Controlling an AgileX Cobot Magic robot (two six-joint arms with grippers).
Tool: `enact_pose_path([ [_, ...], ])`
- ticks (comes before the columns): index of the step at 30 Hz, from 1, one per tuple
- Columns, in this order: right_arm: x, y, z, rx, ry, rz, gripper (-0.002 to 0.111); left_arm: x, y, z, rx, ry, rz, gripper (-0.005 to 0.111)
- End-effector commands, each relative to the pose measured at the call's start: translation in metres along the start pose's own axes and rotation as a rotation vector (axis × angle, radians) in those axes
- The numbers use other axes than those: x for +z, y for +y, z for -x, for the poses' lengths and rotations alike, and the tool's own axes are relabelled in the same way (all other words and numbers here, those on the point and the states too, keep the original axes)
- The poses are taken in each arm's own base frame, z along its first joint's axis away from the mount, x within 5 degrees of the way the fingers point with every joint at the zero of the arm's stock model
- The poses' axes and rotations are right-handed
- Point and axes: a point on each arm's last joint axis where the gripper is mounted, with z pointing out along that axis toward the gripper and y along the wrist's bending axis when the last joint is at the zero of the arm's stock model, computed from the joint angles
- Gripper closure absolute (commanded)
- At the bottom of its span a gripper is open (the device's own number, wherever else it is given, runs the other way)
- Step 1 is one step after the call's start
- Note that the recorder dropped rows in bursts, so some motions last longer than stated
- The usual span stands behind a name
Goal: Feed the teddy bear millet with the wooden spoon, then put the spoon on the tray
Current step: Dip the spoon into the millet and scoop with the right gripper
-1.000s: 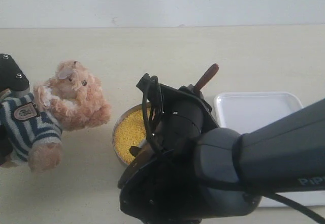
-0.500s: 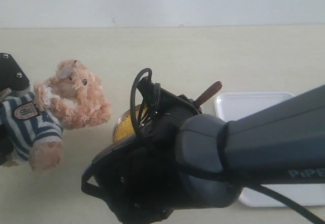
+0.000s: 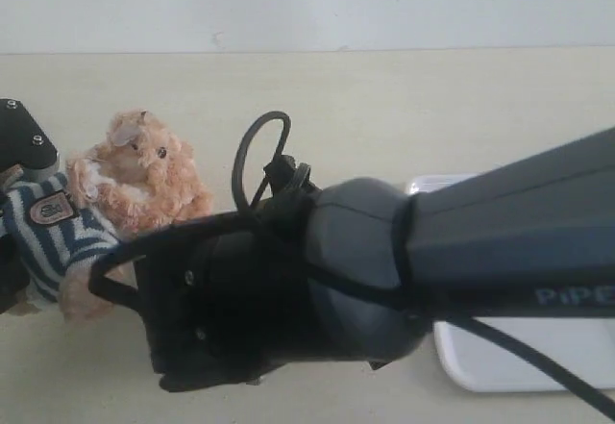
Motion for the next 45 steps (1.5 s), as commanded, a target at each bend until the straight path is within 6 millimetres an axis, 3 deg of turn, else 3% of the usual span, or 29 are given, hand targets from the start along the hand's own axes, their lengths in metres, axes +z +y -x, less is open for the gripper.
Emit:
enact_pose_path([
  [1, -0.006, -0.007, -0.001, 0.088, -0.078, 0.091, 0.109, -0.003, -0.002, 0.002, -0.020, -0.026, -0.001, 0.103],
  [9, 0.014, -0.009, -0.014, 0.246, -0.091, 0.284, 0.109, -0.003, -0.002, 0.002, -0.026, -0.029, -0.007, 0.103],
  [15, 0.009, -0.023, -0.017, 0.367, -0.161, 0.374, 0.109, -0.003, -0.003, 0.003, -0.033, -0.035, -0.012, 0.103],
  [21, 0.004, -0.034, -0.019, 0.424, -0.191, 0.372, 0.109, -0.003, -0.003, 0.003, -0.033, -0.035, -0.012, 0.103],
  [39, 0.004, -0.035, -0.019, 0.428, -0.190, 0.370, 0.109, -0.003, -0.003, 0.003, -0.033, -0.035, -0.012, 0.103],
  [45, 0.001, -0.040, -0.032, 0.480, -0.216, 0.390, 0.109, -0.003, -0.003, 0.003, -0.033, -0.035, -0.012, 0.103],
])
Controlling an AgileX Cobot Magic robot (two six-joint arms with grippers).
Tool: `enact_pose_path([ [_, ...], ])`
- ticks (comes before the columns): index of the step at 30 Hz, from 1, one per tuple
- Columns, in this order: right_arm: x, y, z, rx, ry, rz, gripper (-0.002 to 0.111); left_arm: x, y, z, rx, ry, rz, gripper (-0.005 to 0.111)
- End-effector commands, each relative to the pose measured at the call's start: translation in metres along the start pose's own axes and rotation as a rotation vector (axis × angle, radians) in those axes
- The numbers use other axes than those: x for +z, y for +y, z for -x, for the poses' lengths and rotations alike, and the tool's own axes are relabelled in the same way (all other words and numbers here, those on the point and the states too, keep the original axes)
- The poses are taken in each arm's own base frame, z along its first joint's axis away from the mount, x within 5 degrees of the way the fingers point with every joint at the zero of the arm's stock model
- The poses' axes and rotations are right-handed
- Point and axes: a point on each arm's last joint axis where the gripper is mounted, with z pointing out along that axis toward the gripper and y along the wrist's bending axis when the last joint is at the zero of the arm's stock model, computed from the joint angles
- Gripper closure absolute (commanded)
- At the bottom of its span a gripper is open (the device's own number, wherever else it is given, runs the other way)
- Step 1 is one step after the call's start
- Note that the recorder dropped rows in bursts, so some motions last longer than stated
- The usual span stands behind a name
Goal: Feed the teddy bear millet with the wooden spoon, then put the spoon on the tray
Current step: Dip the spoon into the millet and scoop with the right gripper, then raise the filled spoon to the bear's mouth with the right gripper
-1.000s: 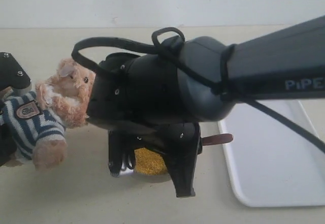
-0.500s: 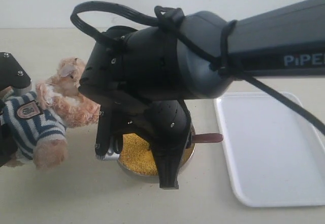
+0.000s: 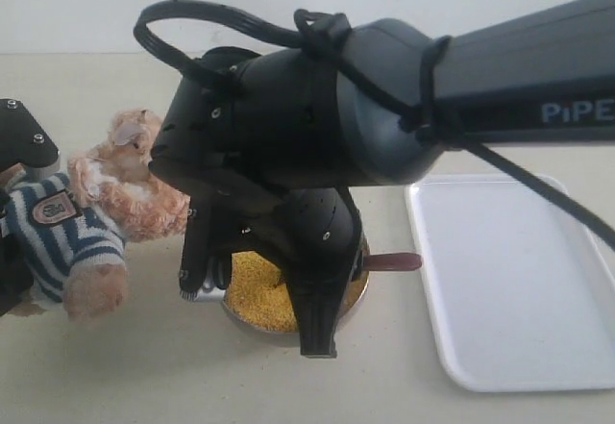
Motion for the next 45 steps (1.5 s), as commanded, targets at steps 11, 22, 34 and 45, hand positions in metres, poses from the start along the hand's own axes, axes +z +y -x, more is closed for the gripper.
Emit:
enact_pose_path([
  [11, -0.009, -0.028, -0.030, 0.235, -0.091, 0.179, 0.109, -0.003, -0.002, 0.001, -0.015, -0.018, 0.000, 0.103],
  [22, -0.010, -0.041, -0.045, 0.364, -0.141, 0.293, 0.109, -0.003, -0.004, 0.001, -0.041, -0.019, -0.030, 0.103],
  [34, -0.031, -0.037, -0.038, 0.407, -0.185, 0.251, 0.109, -0.003, -0.007, 0.003, -0.074, -0.036, -0.062, 0.103],
  [45, -0.081, -0.048, -0.002, 0.408, -0.341, 0.128, 0.109, -0.003, -0.007, 0.003, -0.074, -0.036, -0.062, 0.103],
])
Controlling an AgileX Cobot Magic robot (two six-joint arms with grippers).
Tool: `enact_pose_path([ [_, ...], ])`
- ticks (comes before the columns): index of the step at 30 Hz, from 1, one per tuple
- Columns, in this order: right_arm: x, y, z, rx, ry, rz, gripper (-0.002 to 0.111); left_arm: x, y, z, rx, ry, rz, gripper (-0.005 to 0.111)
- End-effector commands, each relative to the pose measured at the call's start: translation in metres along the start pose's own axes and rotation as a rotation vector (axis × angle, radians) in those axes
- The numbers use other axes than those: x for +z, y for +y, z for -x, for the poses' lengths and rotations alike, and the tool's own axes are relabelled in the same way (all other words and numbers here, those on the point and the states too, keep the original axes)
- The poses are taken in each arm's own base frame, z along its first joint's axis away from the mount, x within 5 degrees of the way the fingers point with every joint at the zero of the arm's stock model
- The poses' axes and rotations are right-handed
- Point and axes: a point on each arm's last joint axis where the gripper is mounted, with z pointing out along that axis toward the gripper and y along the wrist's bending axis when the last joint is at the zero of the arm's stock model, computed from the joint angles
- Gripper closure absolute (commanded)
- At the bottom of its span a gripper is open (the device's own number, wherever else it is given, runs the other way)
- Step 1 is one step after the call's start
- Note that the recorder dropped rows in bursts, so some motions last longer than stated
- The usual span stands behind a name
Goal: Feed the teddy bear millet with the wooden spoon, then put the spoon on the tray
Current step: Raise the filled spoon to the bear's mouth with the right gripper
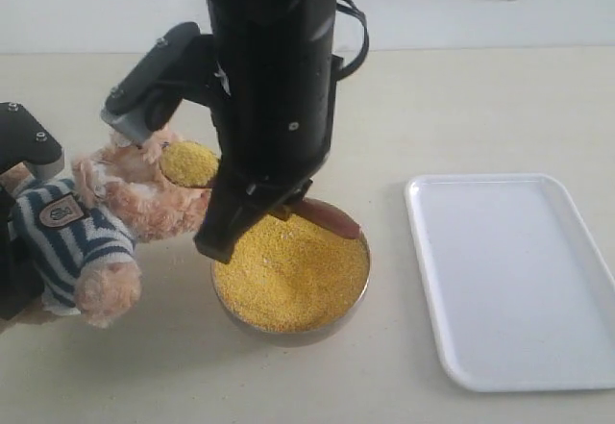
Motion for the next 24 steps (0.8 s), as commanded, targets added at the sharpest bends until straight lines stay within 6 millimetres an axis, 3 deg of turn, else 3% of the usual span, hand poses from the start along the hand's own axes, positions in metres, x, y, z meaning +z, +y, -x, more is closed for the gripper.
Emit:
enact_pose_path([
  [1, -0.002, 0.000, 0.017, 0.009, -0.033, -0.016, 0.109, -0.003, -0.002, 0.001, -0.014, -0.023, 0.002, 0.103],
  [12, 0.008, 0.000, 0.053, 0.019, -0.086, -0.013, 0.109, -0.003, -0.002, 0.002, -0.018, -0.025, -0.002, 0.103],
  [24, 0.033, 0.001, 0.068, -0.059, -0.032, -0.215, 0.109, -0.003, -0.002, 0.002, -0.019, -0.026, -0.003, 0.103],
])
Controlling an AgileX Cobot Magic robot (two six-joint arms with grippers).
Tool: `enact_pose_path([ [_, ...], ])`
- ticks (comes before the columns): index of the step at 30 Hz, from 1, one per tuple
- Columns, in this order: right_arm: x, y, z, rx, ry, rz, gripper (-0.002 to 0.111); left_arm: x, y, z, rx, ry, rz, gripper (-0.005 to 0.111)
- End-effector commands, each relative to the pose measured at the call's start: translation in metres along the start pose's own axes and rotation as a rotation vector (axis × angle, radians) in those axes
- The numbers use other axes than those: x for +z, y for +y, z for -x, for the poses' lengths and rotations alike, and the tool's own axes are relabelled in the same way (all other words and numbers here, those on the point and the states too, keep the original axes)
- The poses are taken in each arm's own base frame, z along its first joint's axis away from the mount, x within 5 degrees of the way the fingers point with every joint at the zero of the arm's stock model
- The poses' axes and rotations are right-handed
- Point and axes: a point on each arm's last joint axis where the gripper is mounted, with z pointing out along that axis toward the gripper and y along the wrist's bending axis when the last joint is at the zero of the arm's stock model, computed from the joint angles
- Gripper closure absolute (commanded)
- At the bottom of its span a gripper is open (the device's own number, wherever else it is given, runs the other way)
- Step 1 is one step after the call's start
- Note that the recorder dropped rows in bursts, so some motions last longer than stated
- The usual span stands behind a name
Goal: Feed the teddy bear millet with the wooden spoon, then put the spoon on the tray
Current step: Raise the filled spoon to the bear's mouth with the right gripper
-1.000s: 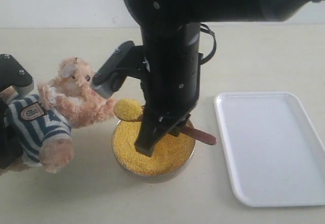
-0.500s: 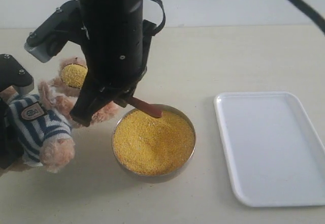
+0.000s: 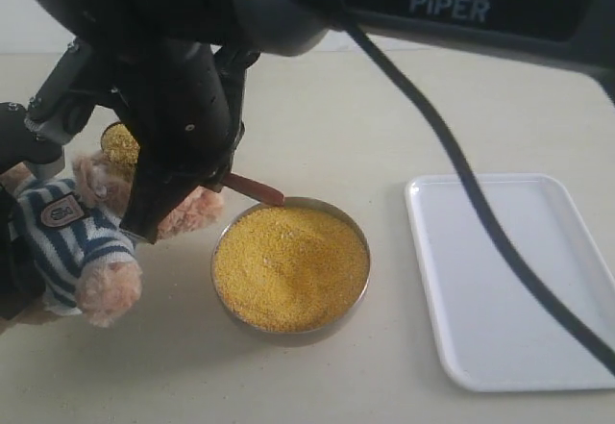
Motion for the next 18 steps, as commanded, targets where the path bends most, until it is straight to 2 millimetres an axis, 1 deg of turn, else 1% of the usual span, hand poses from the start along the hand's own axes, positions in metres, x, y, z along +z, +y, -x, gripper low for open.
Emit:
enact_pose_path([
  [1, 0.004, -0.008, 0.002, -0.004, 0.011, -0.094, 0.109, -0.003, -0.002, 0.002, -0.019, -0.026, -0.003, 0.103],
  [4, 0.005, -0.012, 0.002, -0.011, 0.017, -0.146, 0.109, -0.003, -0.002, 0.002, -0.019, -0.026, -0.003, 0.103],
  [8, 0.004, -0.012, 0.002, -0.023, 0.017, -0.158, 0.109, -0.003, -0.002, 0.002, -0.019, -0.026, -0.003, 0.103],
  [11, 0.002, -0.012, 0.003, -0.054, 0.015, -0.210, 0.109, -0.003, -0.002, 0.002, -0.019, -0.026, -0.003, 0.103],
  [16, -0.005, 0.000, 0.009, -0.127, -0.001, -0.285, 0.109, -0.003, -0.002, 0.002, -0.019, -0.027, -0.002, 0.103],
  [18, -0.006, 0.002, 0.011, -0.148, -0.003, -0.315, 0.109, -0.003, -0.002, 0.002, -0.019, -0.027, -0.002, 0.103],
])
